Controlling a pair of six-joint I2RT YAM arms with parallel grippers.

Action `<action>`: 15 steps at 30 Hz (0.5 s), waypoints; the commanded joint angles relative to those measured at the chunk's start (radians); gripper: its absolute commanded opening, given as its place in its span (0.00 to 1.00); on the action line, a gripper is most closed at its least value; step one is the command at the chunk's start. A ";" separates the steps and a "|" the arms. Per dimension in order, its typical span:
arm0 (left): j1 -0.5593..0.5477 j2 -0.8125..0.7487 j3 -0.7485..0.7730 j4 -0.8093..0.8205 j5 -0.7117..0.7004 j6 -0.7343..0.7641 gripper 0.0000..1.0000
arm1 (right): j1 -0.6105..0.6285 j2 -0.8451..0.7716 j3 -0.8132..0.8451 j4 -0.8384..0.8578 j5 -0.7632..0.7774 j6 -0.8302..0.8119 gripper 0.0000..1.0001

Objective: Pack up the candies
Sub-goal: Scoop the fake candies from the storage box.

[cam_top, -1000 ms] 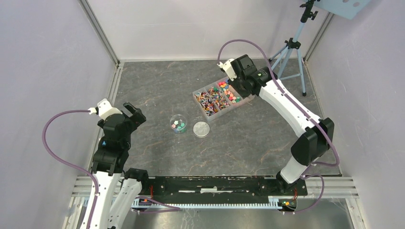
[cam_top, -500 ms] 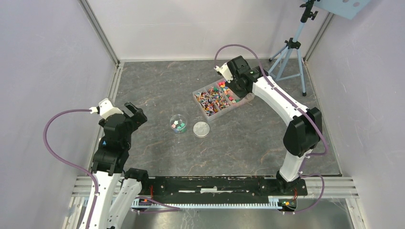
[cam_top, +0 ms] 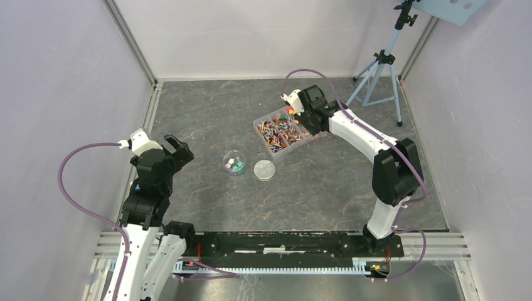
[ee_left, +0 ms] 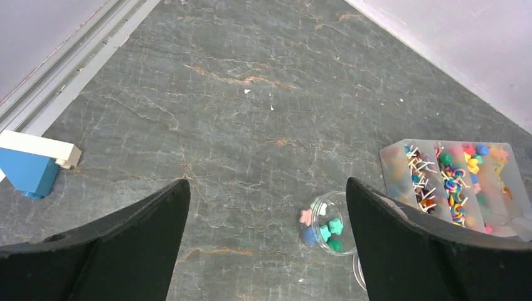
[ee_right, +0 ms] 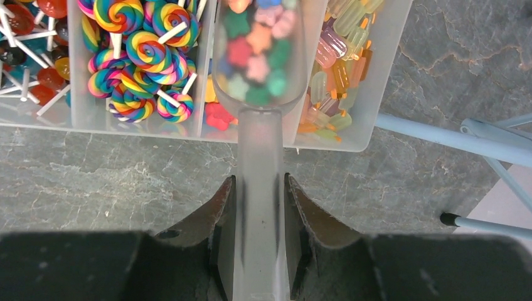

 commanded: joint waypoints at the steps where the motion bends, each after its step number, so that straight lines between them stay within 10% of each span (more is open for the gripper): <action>1: -0.003 0.002 0.008 0.032 0.001 0.040 1.00 | -0.005 -0.027 -0.084 0.125 -0.003 0.007 0.00; 15: -0.004 0.009 0.010 0.028 0.014 0.037 1.00 | -0.038 -0.138 -0.374 0.443 -0.071 0.045 0.00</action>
